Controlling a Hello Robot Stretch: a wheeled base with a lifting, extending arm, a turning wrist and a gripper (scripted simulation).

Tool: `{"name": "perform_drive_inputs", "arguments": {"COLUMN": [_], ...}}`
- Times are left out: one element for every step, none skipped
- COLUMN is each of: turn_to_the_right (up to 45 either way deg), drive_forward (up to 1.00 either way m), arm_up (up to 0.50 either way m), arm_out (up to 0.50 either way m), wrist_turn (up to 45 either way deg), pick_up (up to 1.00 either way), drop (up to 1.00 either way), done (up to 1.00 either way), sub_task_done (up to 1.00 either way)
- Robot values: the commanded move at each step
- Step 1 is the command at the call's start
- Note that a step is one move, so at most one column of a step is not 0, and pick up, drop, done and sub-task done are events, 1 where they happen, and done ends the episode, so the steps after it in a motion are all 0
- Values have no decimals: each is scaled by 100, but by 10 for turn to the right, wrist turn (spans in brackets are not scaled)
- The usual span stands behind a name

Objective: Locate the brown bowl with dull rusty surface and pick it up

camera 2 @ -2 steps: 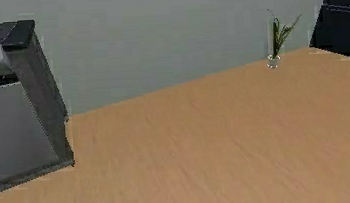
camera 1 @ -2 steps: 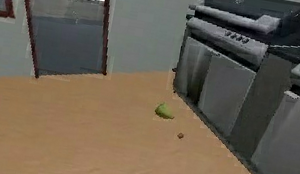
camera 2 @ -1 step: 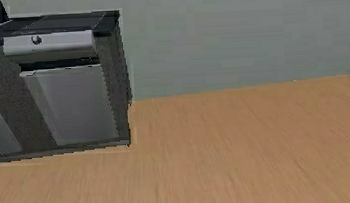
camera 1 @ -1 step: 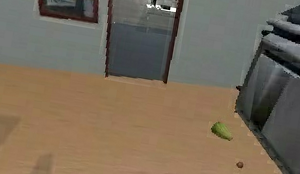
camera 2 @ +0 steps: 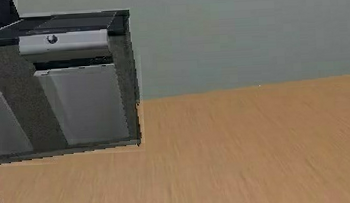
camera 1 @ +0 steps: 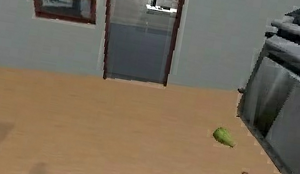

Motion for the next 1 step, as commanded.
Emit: {"name": "perform_drive_inputs", "arguments": {"turn_to_the_right": [-60], "drive_forward": [0], "arm_up": [0], "arm_out": [0], "wrist_turn": [0], "pick_up": [0], "drop": [0], "done": [0], "sub_task_done": [0]}}
